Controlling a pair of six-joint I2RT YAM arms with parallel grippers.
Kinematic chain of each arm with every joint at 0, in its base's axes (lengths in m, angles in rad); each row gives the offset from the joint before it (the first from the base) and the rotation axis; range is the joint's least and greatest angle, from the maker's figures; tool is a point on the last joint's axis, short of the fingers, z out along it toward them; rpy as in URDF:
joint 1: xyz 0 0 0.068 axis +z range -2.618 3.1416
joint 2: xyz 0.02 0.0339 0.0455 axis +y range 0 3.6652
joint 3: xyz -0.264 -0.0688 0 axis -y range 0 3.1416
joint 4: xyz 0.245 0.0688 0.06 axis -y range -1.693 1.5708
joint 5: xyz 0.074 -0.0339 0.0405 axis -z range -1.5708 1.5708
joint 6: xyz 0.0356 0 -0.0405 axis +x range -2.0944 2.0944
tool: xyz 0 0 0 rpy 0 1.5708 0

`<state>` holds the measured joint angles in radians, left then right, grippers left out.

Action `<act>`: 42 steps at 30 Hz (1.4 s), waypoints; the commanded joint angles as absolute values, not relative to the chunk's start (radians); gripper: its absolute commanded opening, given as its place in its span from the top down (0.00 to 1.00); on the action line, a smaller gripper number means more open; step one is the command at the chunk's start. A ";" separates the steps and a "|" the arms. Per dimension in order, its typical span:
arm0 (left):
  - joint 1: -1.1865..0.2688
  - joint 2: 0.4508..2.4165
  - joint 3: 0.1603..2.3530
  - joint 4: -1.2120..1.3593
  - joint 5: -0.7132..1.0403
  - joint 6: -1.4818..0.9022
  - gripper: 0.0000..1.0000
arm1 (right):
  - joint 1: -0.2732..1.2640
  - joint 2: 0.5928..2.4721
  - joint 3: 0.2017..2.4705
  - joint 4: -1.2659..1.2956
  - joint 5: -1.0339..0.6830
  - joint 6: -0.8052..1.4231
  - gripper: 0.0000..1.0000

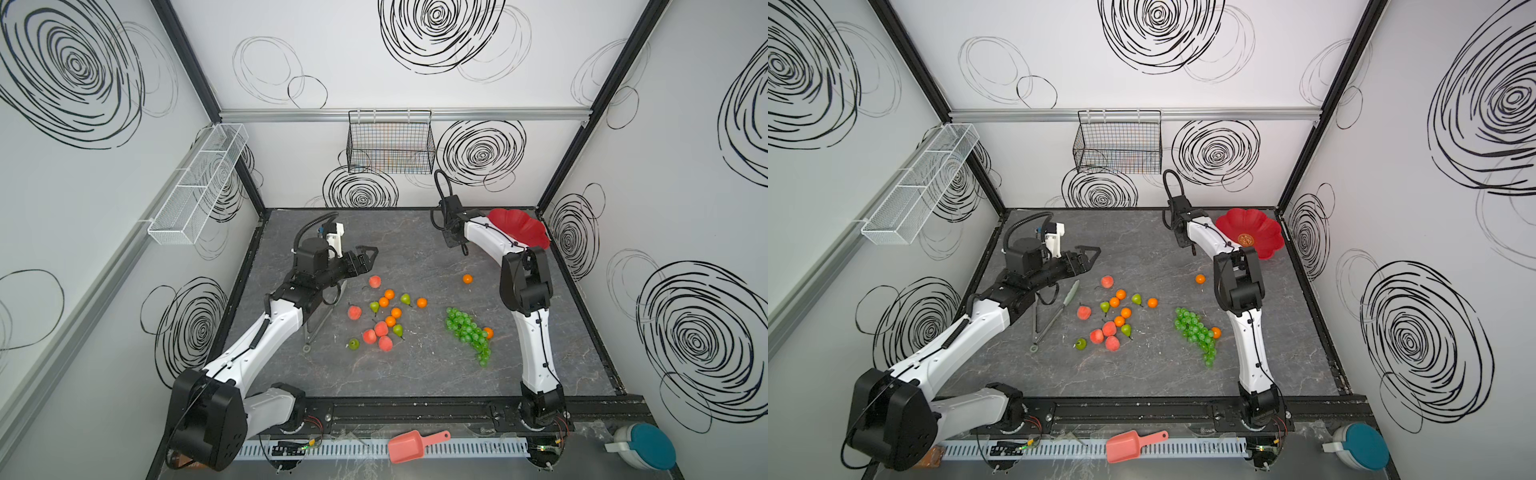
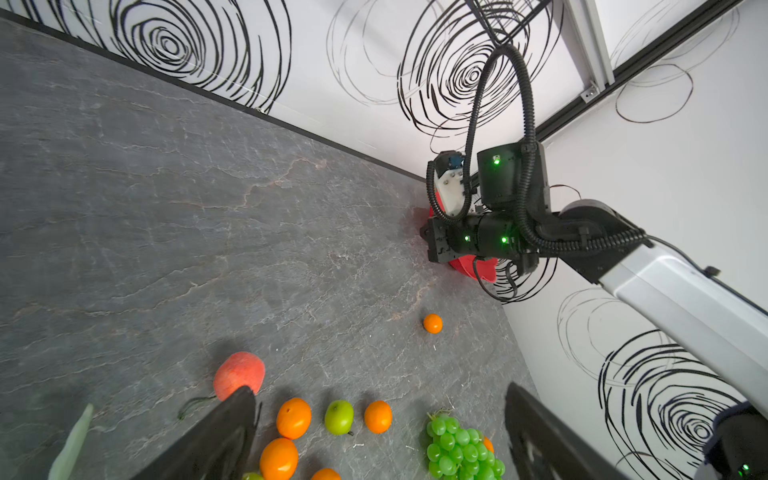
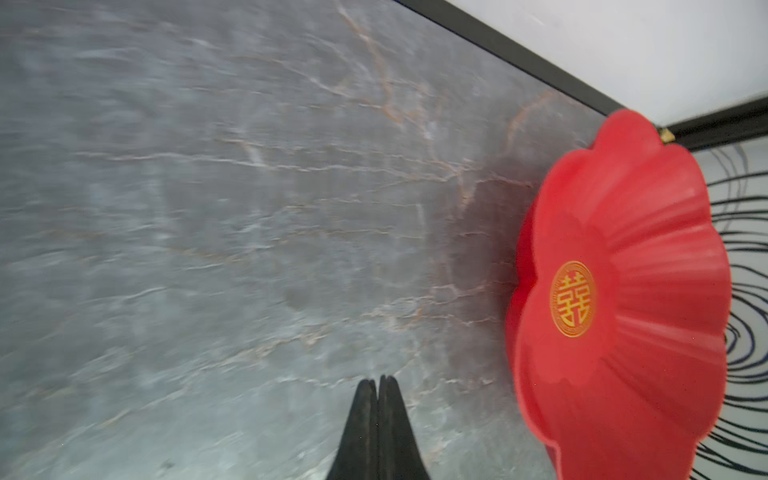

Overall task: Place and organize the fake fruits in the fruit bowl
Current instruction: 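Drag the red bowl toward the table center with the right gripper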

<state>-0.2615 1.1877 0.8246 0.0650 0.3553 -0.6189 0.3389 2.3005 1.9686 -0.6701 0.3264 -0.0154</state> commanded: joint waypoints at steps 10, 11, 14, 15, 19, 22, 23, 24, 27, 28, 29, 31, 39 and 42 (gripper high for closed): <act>-0.337 1.140 0.823 0.016 0.263 -0.559 0.04 | 0.311 2.230 1.947 -0.663 0.432 0.003 0.92; -0.368 1.152 0.831 0.035 0.267 -0.562 0.04 | 0.287 2.225 1.945 -0.666 0.429 0.015 0.88; -0.454 1.208 0.861 0.089 0.272 -0.580 0.04 | 0.220 2.222 1.939 -0.675 0.419 0.034 0.72; -0.476 1.230 0.874 0.104 0.274 -0.586 0.04 | 0.204 2.220 1.934 -0.676 0.414 0.037 0.69; -0.550 1.319 0.937 0.152 0.289 -0.609 0.04 | 0.153 2.218 1.932 -0.672 0.365 0.042 0.53; -0.580 1.363 0.977 0.161 0.291 -0.609 0.04 | 0.142 2.225 1.943 -0.676 0.341 0.041 0.45; -0.586 1.372 0.984 0.165 0.294 -0.611 0.04 | 0.141 2.227 1.945 -0.677 0.331 0.041 0.43; -0.589 1.379 0.989 0.169 0.297 -0.614 0.04 | 0.141 2.230 1.947 -0.677 0.321 0.040 0.41; -0.591 1.385 0.988 0.176 0.301 -0.620 0.04 | 0.143 2.237 1.947 -0.678 0.296 0.036 0.41; -0.590 1.384 0.985 0.176 0.301 -0.620 0.04 | 0.144 2.240 1.948 -0.678 0.292 0.035 0.41; -0.590 1.382 0.982 0.176 0.301 -0.620 0.04 | 0.146 2.242 1.952 -0.678 0.288 0.034 0.41; -0.590 1.378 0.976 0.173 0.302 -0.617 0.04 | 0.150 2.247 1.953 -0.677 0.282 0.028 0.41; -0.582 1.371 0.961 0.167 0.309 -0.614 0.04 | 0.165 2.285 1.977 -0.694 0.338 0.023 0.48; -0.580 1.373 0.962 0.168 0.311 -0.614 0.04 | 0.164 2.302 1.976 -0.699 0.380 0.025 0.53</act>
